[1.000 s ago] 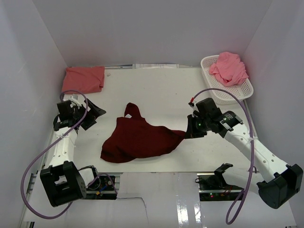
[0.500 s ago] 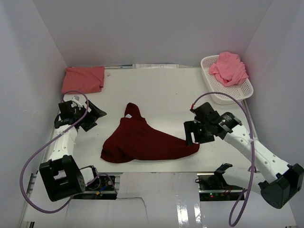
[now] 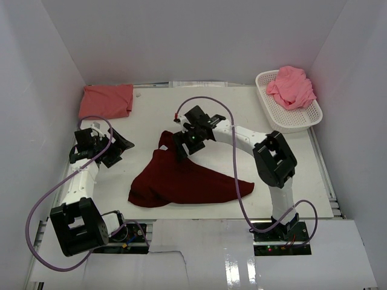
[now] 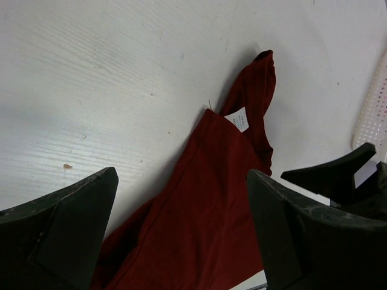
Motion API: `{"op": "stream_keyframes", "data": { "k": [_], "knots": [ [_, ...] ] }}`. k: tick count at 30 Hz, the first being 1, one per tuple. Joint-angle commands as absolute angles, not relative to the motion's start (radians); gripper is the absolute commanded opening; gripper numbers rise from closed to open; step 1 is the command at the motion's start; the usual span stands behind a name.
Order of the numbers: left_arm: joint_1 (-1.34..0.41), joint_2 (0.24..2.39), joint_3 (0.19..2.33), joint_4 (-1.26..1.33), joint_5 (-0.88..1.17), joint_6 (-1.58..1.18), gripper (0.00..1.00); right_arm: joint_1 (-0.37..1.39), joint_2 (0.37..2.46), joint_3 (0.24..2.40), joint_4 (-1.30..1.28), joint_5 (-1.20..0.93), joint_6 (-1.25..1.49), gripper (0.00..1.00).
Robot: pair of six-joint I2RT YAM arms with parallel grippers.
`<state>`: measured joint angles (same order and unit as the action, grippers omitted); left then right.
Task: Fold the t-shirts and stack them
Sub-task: Flatten out the tshirt
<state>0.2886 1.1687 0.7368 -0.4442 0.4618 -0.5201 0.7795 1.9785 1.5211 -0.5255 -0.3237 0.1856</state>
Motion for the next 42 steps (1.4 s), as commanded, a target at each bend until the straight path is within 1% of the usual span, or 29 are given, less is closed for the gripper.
{"op": "stream_keyframes", "data": {
  "k": [1, 5, 6, 9, 11, 14, 18, 23, 28, 42],
  "knots": [
    [0.287, 1.132, 0.765, -0.459, 0.413, -0.517, 0.98, 0.790, 2.060, 1.718, -0.457, -0.428, 0.104, 0.79],
    [0.288, 1.130, 0.767, -0.469, 0.382, -0.529, 0.98, 0.799, 2.178, 1.903, -0.462, -0.509, 0.058, 0.78],
    [0.290, 1.137, 0.767, -0.472, 0.379, -0.532, 0.98, 0.799, 2.231, 1.980, -0.468, -0.521, 0.057, 0.78],
    [0.298, 1.163, 0.770, -0.480, 0.379, -0.535, 0.98, 0.802, 2.334, 2.113, -0.515, -0.578, 0.066, 0.73],
    [0.299, 1.167, 0.775, -0.480, 0.385, -0.532, 0.98, 0.807, 2.370, 2.143, -0.528, -0.615, 0.071, 0.72],
    [0.304, 1.164, 0.772, -0.482, 0.379, -0.532, 0.98, 0.819, 2.401, 2.128, -0.502, -0.627, 0.081, 0.73],
    [0.302, 1.164, 0.773, -0.479, 0.380, -0.532, 0.98, 0.827, 2.425, 2.099, -0.457, -0.586, 0.092, 0.75],
    [0.302, 1.163, 0.770, -0.479, 0.380, -0.531, 0.98, 0.825, 2.430, 2.080, -0.410, -0.453, 0.101, 0.75],
    [0.302, 1.151, 0.769, -0.479, 0.374, -0.529, 0.98, 0.815, 2.359, 1.982, -0.312, -0.465, 0.113, 0.75],
    [0.302, 1.150, 0.769, -0.474, 0.390, -0.526, 0.98, 0.753, 2.220, 1.844, -0.311, -0.425, 0.084, 0.74]
  ]
}}
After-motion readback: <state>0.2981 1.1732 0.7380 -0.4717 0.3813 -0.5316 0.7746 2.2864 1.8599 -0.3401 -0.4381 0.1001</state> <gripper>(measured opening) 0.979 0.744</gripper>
